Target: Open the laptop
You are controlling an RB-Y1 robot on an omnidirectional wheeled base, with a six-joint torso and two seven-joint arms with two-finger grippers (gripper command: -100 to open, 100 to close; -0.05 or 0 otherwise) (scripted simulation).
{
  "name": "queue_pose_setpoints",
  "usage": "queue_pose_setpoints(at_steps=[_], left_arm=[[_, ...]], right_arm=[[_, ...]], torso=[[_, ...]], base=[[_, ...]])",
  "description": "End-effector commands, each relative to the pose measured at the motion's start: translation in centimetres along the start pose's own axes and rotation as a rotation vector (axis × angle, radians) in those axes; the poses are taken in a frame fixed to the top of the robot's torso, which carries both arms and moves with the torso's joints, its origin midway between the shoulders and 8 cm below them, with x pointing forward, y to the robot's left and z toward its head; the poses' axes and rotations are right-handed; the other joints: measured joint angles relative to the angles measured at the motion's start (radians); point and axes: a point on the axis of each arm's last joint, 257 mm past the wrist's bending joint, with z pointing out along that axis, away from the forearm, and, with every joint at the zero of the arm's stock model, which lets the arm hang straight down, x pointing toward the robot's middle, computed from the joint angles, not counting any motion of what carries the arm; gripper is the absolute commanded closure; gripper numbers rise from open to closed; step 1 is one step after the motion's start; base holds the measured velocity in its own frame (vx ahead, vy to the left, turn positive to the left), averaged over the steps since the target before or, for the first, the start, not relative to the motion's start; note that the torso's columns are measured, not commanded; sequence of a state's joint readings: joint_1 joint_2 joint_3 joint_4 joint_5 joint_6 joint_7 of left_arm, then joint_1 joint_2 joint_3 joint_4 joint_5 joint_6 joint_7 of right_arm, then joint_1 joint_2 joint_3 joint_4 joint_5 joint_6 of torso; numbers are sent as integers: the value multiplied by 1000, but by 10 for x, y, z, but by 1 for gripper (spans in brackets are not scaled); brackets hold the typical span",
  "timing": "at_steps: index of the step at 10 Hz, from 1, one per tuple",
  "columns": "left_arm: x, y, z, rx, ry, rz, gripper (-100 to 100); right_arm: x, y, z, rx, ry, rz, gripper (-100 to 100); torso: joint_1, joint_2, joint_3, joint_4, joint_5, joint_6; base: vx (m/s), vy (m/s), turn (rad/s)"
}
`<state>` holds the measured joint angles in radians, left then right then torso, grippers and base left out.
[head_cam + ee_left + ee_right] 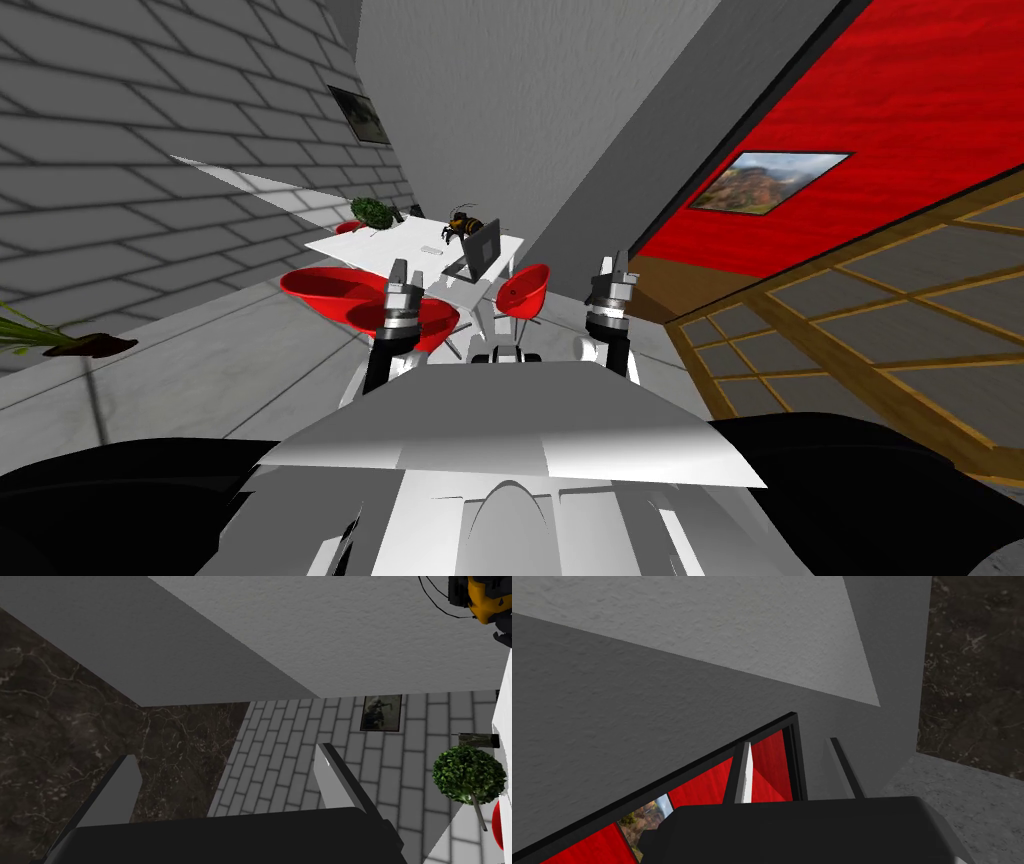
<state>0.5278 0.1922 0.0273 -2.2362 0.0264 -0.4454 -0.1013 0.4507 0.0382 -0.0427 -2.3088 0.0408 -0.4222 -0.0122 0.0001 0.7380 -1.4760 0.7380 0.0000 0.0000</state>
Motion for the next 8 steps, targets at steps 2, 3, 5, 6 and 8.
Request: queue_pose_setpoints(at_steps=[2,3,5,6,8], left_arm=[[8,24,-6,-71,94,36,-100],[9,31,-7,-91,119,47,-100],[10,45,-10,-132,164,73,-100],[9,52,-12,-153,185,87,-100],[7,66,-15,-195,223,117,-100]], right_arm=[[0,0,0,0,0,0,0],[0,0,0,0,0,0,0],[0,0,0,0,0,0,0],[0,0,0,0,0,0,0],[0,0,0,0,0,0,0]], torso=[[0,0,0,0,0,0],[0,0,0,0,0,0],[0,0,0,0,0,0],[0,0,0,0,0,0],[0,0,0,0,0,0]], base=[[-2,19,-158],[-2,17,-187],[-1,14,-169],[2,12,-173],[8,8,-174]])
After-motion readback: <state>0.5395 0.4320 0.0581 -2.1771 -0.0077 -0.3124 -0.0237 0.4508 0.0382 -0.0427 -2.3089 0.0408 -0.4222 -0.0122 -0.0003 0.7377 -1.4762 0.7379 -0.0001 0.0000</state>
